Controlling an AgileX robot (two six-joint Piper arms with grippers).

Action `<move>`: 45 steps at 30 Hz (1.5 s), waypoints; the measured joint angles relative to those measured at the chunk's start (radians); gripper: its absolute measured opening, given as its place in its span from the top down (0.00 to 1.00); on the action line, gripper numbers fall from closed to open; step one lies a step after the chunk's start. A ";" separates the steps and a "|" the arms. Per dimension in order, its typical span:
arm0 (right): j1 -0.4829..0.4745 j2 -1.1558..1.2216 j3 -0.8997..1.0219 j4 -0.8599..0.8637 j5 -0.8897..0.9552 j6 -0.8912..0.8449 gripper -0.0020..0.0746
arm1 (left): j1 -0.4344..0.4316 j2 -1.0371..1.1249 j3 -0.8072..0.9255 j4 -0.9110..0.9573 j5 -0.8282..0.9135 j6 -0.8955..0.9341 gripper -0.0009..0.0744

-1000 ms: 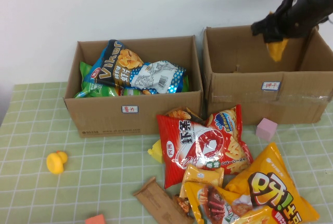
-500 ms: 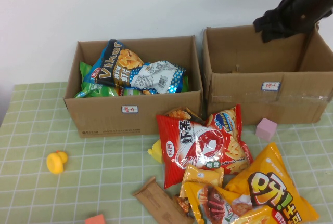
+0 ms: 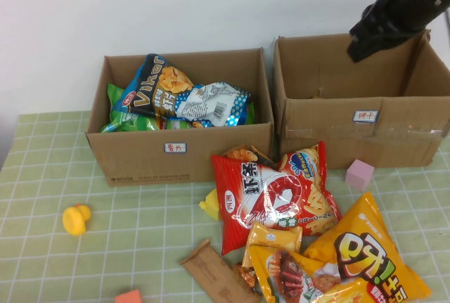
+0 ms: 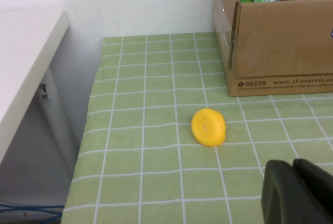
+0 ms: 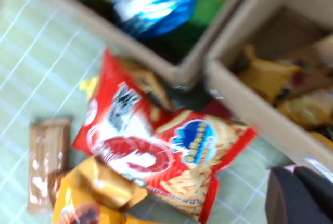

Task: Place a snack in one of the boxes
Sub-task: Pick up the potato chip

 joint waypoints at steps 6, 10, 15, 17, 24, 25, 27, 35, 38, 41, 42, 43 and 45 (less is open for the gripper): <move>0.084 -0.004 0.041 0.007 0.000 -0.123 0.97 | 0.000 0.000 0.000 0.000 0.000 0.000 0.99; 0.155 -0.006 0.116 0.007 0.000 -0.274 0.97 | 0.000 0.000 0.000 0.000 0.000 0.000 0.99; 0.212 -0.006 0.237 0.011 0.000 -0.509 0.98 | 0.000 0.000 0.000 0.000 0.000 0.000 0.99; 0.217 0.004 0.251 0.011 0.000 -0.556 0.98 | 0.000 0.000 0.000 0.000 0.000 0.000 0.99; 0.217 0.116 0.257 0.011 -0.007 -0.679 0.97 | 0.000 0.000 0.000 0.000 0.000 0.000 0.99; 0.218 0.130 0.257 0.011 -0.008 -0.691 0.95 | 0.000 0.000 0.000 0.000 0.000 0.000 0.99; 0.218 0.152 0.257 0.011 -0.016 -0.715 0.91 | 0.000 0.000 0.000 0.000 0.000 0.000 0.99; 0.234 0.201 0.258 -0.005 -0.130 -0.734 0.41 | 0.000 0.000 0.000 0.000 0.000 0.000 0.99; 0.250 0.202 0.258 -0.052 -0.193 -0.741 0.28 | 0.000 0.000 0.000 0.000 0.000 0.000 0.99; 0.268 0.209 0.258 -0.111 -0.240 -0.742 0.23 | 0.000 0.000 0.000 0.000 0.000 0.000 0.99; 0.271 0.214 0.258 -0.123 -0.252 -0.742 0.23 | 0.000 0.000 0.000 0.000 0.000 0.000 0.99; 0.275 0.225 0.258 -0.131 -0.266 -0.742 0.22 | 0.000 0.000 0.000 0.000 0.000 0.000 0.99; 0.280 0.244 0.258 -0.140 -0.290 -0.740 0.22 | 0.000 0.000 0.000 0.000 0.000 0.000 0.99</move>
